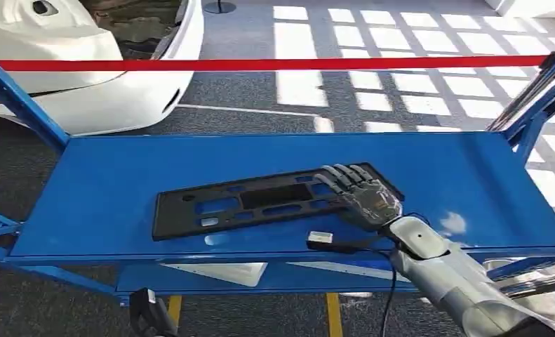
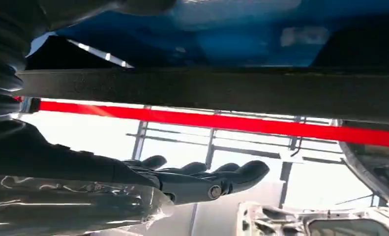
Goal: Take the parts from the cabinet and place them on the table.
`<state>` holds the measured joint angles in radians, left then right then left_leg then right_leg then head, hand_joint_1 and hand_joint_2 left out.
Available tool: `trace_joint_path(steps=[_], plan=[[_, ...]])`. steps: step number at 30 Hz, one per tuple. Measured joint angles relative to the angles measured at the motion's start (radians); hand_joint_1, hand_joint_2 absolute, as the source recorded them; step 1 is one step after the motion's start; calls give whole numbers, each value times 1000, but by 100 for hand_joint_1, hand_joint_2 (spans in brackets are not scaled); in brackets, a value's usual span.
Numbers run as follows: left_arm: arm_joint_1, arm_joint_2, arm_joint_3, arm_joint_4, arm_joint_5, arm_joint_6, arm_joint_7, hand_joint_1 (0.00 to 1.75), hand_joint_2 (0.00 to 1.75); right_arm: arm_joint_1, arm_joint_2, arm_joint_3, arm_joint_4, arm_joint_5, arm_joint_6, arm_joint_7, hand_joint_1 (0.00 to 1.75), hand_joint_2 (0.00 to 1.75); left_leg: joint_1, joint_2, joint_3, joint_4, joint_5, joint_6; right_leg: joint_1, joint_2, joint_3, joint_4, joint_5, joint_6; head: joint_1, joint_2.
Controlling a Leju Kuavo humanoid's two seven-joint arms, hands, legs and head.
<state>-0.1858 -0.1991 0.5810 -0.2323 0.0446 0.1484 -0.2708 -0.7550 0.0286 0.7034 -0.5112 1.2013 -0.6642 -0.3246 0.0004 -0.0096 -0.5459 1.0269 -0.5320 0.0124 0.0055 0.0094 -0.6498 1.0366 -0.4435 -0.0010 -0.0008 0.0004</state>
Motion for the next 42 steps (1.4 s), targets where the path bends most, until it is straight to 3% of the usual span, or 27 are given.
trace_joint_path(steps=[10,20,21,22,42], plan=[[0,0,-10,0,0,-2,2,0,0,28,0,-67,-11,107,-37,58,0,175,0,0,0,0,0,0,0,0,0,0,0,0,0,0],[1,0,-16,0,0,0,4,0,0,45,0,-147,-23,167,-37,59,0,175,0,0,0,0,0,0,0,0,0,0,0,0,0,0],[1,0,-16,0,0,0,4,0,0,45,0,-152,-23,168,-37,59,12,175,0,0,0,0,0,0,0,0,0,0,0,0,0,0],[0,0,-16,0,0,0,4,0,0,46,0,-157,-23,169,-37,59,175,175,0,0,0,0,0,0,0,0,0,0,0,0,0,0],[0,0,-17,0,0,0,3,0,0,54,-1,-245,-46,180,-37,-7,175,175,0,0,0,0,0,0,0,0,0,0,0,0,0,0]])
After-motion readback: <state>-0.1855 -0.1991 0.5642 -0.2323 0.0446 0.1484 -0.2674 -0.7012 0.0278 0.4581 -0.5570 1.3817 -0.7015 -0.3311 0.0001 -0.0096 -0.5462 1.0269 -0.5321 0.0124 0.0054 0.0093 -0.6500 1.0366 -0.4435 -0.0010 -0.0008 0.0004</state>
